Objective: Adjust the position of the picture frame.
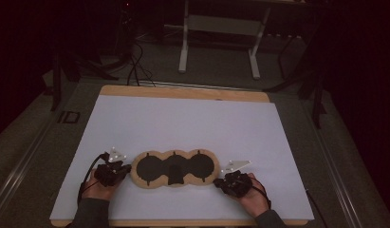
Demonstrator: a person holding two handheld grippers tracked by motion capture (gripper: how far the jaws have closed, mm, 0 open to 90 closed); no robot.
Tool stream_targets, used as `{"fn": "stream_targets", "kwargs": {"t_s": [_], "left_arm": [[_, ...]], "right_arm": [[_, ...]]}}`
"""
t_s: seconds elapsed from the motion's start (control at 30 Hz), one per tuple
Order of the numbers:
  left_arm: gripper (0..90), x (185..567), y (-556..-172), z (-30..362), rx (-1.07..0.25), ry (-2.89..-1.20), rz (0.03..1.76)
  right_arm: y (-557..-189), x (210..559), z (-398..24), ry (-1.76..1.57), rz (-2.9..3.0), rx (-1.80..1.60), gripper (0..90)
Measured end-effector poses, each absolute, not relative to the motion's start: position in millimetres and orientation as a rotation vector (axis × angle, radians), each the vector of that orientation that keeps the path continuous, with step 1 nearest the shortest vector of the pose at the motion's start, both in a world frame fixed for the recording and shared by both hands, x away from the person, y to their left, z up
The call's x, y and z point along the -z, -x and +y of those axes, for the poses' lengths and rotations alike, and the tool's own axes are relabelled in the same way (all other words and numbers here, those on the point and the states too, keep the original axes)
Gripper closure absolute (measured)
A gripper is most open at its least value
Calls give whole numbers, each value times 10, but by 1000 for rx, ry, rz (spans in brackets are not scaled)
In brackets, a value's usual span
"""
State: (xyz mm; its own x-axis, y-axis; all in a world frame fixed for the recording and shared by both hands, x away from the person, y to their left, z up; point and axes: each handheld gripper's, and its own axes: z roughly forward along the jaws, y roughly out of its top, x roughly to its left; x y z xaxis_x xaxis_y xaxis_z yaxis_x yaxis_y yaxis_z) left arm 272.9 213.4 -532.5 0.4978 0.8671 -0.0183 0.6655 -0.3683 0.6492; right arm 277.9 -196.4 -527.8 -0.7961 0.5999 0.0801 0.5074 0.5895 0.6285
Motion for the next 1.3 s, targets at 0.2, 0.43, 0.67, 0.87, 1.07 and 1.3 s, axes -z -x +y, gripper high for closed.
{"fn": "stream_targets", "kwargs": {"t_s": [0.2, 0.43, 0.67, 0.87, 1.07, 1.3], "left_arm": [[900, 5323, -2727, 2083, -441, -2154, 1244], [900, 5317, -2746, 2035, -448, -2159, 1248], [900, 5313, -2806, 1947, -475, -2166, 1253], [900, 5319, -2846, 1918, -481, -2158, 1259], [900, 5314, -2903, 1826, -511, -2173, 1258], [900, 5317, -3004, 1776, -499, -2160, 1263]], "right_arm": [[-2800, 5280, -2002, -969, 2659, -992, 870], [-2820, 5283, -2043, -996, 2646, -998, 870], [-2833, 5282, -2090, -1023, 2635, -999, 870], [-2833, 5281, -2109, -1036, 2630, -997, 870], [-2848, 5282, -2140, -1063, 2600, -992, 871], [-2889, 5286, -2201, -1109, 2570, -998, 871]]}}
